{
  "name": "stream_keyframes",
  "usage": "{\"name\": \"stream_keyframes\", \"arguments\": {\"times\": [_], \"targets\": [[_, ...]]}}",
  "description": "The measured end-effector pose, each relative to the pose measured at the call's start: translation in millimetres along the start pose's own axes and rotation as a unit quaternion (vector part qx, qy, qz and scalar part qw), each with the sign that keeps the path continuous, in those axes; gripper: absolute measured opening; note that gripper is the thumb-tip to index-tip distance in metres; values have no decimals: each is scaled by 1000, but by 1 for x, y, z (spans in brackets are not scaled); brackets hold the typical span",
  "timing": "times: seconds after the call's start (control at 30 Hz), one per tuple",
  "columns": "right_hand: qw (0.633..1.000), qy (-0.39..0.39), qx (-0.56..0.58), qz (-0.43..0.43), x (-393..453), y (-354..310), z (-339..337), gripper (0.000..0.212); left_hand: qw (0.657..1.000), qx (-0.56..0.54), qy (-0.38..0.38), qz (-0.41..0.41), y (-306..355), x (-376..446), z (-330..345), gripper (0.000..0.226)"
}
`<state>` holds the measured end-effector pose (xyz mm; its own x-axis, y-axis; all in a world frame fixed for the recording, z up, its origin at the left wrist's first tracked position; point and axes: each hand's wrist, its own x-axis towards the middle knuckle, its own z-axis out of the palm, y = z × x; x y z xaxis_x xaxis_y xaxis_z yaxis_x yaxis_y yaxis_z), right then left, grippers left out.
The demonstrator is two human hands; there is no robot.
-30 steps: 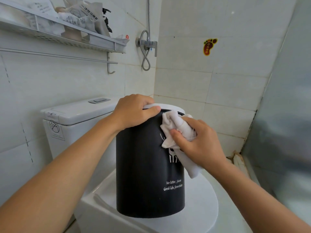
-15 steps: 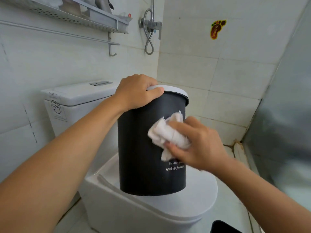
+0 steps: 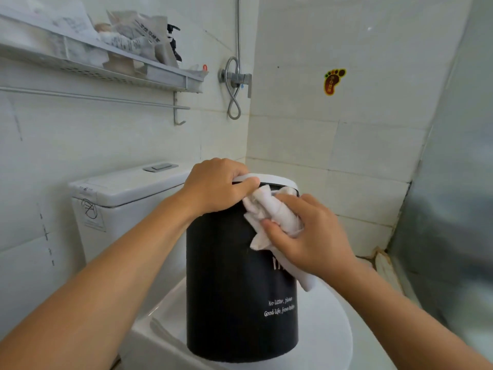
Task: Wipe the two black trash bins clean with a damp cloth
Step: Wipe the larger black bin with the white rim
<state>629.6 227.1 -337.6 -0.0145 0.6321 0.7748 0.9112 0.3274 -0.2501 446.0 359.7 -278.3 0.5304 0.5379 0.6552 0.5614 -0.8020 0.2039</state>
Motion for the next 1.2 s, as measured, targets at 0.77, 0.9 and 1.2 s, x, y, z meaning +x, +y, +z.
{"name": "stream_keyframes", "arguments": {"times": [0.77,0.9,1.2], "targets": [[999,29,-17,19,12,6,0,35,1000,-31,-1,-5,-3,-5,-4,53],[995,21,8,99,3,23,2,32,998,-45,5,-33,-7,-6,-7,49],[962,-133,-104,-213,-88,-20,7,51,997,-55,0,-47,-10,-4,-7,49]]}}
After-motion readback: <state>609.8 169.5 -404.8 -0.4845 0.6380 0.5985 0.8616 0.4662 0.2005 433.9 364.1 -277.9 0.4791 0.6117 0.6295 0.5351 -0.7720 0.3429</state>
